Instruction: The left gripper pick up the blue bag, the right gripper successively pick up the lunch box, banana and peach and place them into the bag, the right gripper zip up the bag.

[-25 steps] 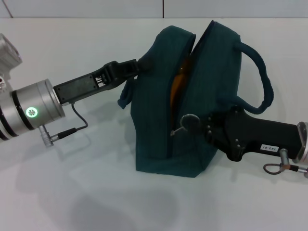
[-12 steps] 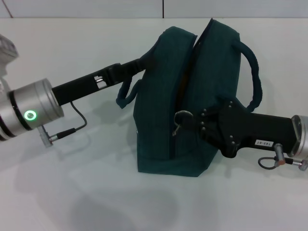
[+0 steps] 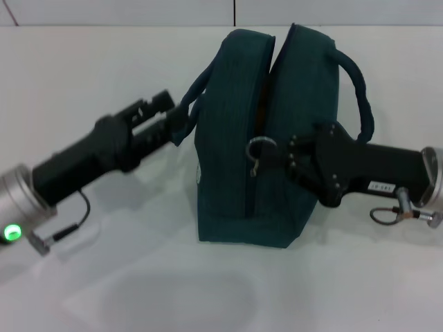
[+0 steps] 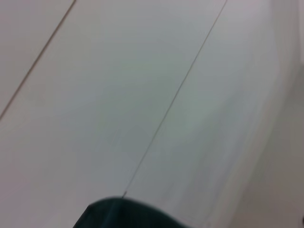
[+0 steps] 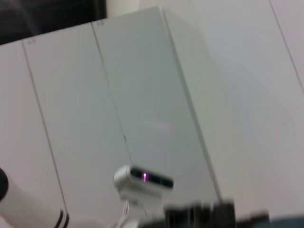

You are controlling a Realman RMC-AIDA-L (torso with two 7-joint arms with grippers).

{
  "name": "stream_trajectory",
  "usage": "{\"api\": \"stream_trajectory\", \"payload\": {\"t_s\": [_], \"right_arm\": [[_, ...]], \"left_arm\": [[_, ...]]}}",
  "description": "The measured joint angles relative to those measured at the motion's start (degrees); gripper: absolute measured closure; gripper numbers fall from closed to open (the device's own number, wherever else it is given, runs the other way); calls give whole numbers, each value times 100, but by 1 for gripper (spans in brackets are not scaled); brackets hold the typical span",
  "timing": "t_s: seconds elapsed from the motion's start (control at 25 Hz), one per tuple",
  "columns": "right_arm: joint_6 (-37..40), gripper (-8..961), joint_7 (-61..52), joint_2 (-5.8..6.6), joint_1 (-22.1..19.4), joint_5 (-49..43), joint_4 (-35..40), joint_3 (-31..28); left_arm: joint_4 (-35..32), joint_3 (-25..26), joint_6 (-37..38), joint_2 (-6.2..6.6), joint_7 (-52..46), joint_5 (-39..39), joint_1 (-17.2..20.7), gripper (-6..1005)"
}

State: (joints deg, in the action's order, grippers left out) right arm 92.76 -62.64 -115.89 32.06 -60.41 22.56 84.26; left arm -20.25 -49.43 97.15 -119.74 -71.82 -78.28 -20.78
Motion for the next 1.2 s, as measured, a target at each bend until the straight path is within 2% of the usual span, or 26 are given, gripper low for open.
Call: {"api": "stream_trajectory", "payload": {"t_s": [0.16,0.36,0.92,1.2], "right_arm": [[47,939,-31,18,120,266,56,-15],[-179,939,-18,18,225,762,62,-40],[-653,939,61,-12,226,1450,-67,-141],[-659,939,65,-13,292,1412,-161,26]], "left_arm": [[450,-65,13,-11,742,-12,132,325],[773,-509,-3,-21,1116,0,25,165],[1384,-602,-374,-74,1254,19,-539,210],[1621,-570,-609,-102,1269,90,-797,232]]}}
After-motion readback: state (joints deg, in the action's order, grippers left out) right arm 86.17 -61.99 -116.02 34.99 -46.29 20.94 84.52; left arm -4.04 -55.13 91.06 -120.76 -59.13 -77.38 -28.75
